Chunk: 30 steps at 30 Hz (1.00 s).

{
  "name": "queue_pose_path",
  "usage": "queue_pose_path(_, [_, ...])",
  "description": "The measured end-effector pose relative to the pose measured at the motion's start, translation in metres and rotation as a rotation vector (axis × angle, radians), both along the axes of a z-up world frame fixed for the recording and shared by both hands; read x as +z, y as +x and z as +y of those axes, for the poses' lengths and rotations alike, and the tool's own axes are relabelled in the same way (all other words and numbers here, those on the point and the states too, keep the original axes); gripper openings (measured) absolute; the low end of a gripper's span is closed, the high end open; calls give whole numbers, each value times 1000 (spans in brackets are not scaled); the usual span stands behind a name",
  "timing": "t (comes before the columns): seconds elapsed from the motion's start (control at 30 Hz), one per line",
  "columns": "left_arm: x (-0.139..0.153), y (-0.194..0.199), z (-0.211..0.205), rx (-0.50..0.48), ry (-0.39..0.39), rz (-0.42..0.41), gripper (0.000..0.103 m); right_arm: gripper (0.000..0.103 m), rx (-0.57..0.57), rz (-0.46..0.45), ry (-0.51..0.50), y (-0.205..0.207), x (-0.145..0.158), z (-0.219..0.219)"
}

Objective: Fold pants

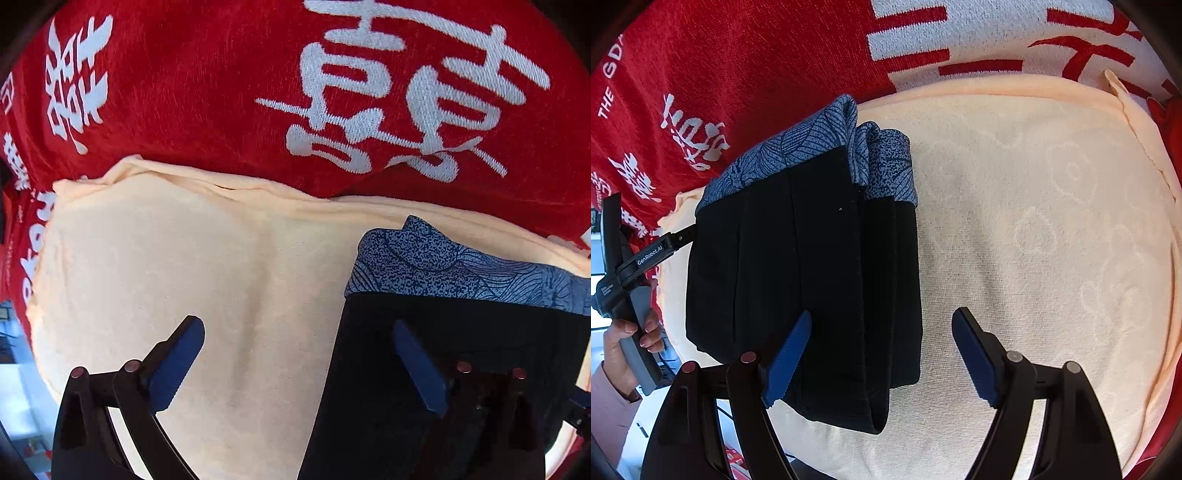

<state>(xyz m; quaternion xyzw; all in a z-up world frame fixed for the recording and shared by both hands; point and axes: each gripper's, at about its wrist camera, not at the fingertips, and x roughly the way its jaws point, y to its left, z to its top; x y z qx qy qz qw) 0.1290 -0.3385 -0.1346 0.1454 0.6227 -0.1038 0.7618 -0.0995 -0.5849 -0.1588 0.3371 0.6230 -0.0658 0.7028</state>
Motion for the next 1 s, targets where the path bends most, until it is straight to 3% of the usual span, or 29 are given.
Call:
queue_pose_path(0.27, [6, 0, 19, -57, -113, 105, 102, 82, -26, -56, 73, -12, 1, -8])
queue_pose_path(0.47, [9, -12, 18, -124, -117, 135, 102, 83, -62, -76, 139, -22, -2, -15])
queue_pose_path(0.73, [0, -16, 17, -107, -135, 177, 102, 83, -89, -67, 174, -25, -7, -16])
queue_pose_path(1.0, [4, -22, 8, -151, -143, 193, 102, 83, -101, -56, 190, -33, -11, -17])
